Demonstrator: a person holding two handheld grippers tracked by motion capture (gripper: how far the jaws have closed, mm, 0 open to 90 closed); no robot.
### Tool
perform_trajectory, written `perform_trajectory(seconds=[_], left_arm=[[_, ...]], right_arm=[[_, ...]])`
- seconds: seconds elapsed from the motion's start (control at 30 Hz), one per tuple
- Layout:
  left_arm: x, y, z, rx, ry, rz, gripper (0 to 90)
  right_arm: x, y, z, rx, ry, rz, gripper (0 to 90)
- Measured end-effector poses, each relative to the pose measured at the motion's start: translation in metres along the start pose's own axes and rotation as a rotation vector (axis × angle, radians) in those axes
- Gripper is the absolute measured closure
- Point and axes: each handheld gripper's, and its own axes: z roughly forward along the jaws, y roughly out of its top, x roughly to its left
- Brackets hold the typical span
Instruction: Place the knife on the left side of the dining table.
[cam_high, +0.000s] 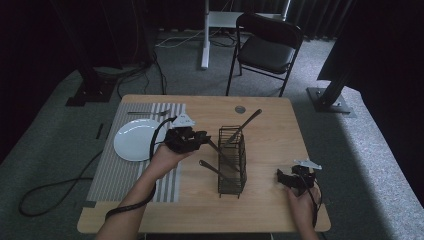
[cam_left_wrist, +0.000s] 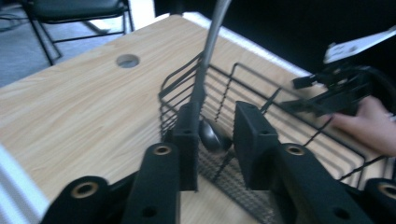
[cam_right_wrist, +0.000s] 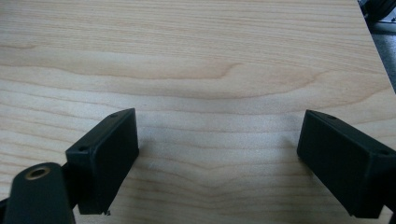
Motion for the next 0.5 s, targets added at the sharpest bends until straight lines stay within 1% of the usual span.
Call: perform_trajectory(seconds=[0.03,0.1,0.13,0.17,0.23,0.27,0.33,0.37,0.4,0.43,0.47,0.5], left_arm=[[-0.001,0.001,0.000,-0.008,-0.010,-0.005,74.8],[-0.003,0.003,0.000,-0.027,-0.053,-0.008,77.3],[-0.005,0.004,0.001,-0.031,-0.057,-0.005,78.4],[-0.009,0.007,0.001,-0.040,-0.071,0.012,78.7],[-0.012,0.009,0.003,-0.047,-0.086,0.019,80.0],[-0.014,0.011,0.003,-0.048,-0.085,0.029,80.2],[-0.017,0.013,0.006,-0.059,-0.100,0.039,80.5],[-0.020,0.015,0.008,-0.073,-0.101,0.054,80.6],[-0.021,0.015,0.008,-0.078,-0.104,0.056,80.7],[-0.022,0.016,0.010,-0.090,-0.124,0.065,80.9],[-0.023,0.016,0.011,-0.097,-0.130,0.071,80.9],[-0.024,0.017,0.013,-0.111,-0.147,0.089,81.1]], right_arm=[[0.000,0.000,0.000,0.000,0.000,0.000,12.0],[0.000,0.000,0.000,0.000,0.000,0.000,12.0],[0.000,0.000,0.000,0.000,0.000,0.000,12.0],[0.000,0.000,0.000,0.000,0.000,0.000,12.0],[0.000,0.000,0.000,0.000,0.000,0.000,12.0],[0.000,0.000,0.000,0.000,0.000,0.000,12.0],[0.000,0.000,0.000,0.000,0.000,0.000,12.0],[0.000,0.000,0.000,-0.001,0.000,0.000,12.0],[0.000,0.000,0.000,0.001,0.000,0.000,12.0],[0.000,0.000,0.000,0.001,0.000,0.000,12.0],[0.000,0.000,0.000,0.001,0.000,0.000,12.0],[0.000,0.000,0.000,0.001,0.000,0.000,12.0]])
